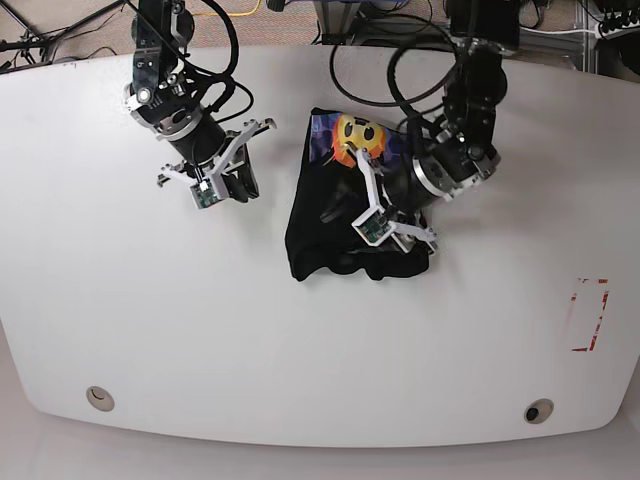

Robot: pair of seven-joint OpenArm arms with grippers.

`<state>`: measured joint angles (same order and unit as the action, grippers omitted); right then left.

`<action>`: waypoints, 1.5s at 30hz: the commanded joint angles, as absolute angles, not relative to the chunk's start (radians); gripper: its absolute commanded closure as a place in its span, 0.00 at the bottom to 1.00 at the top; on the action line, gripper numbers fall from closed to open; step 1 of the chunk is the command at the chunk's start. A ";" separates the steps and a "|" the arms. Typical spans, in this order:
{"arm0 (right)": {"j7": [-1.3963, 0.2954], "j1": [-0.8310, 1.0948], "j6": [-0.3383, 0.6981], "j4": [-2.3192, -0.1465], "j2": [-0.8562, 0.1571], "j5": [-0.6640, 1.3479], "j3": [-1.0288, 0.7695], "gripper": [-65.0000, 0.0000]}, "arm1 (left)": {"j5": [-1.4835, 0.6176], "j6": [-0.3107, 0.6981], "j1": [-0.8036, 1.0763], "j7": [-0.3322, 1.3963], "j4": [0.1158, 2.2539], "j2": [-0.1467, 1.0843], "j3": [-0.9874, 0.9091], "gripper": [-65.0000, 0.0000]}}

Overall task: Fold the T-shirt properly
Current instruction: 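Carry the folded shirt with the left gripper to the table edge and release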

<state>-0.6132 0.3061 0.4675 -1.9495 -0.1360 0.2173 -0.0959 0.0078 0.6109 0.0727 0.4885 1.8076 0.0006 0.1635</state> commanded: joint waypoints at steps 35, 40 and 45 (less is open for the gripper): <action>-0.591 0.349 0.470 -1.985 -0.137 0.236 -0.148 0.89 | 0.104 0.351 0.176 0.220 1.333 0.245 0.171 0.50; -0.591 0.349 0.470 -1.988 -0.137 0.236 -0.145 0.89 | 0.104 0.432 0.217 0.220 1.334 0.317 0.038 0.50; -0.591 0.346 0.470 -1.988 -0.136 0.237 -0.145 0.89 | 0.105 0.602 0.243 0.220 1.317 0.375 -0.185 0.50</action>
<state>-0.6144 0.3527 0.4709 -1.9644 -0.1303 0.2245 -0.1429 -0.0277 0.5873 0.2142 0.0433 1.3556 0.3317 -0.1307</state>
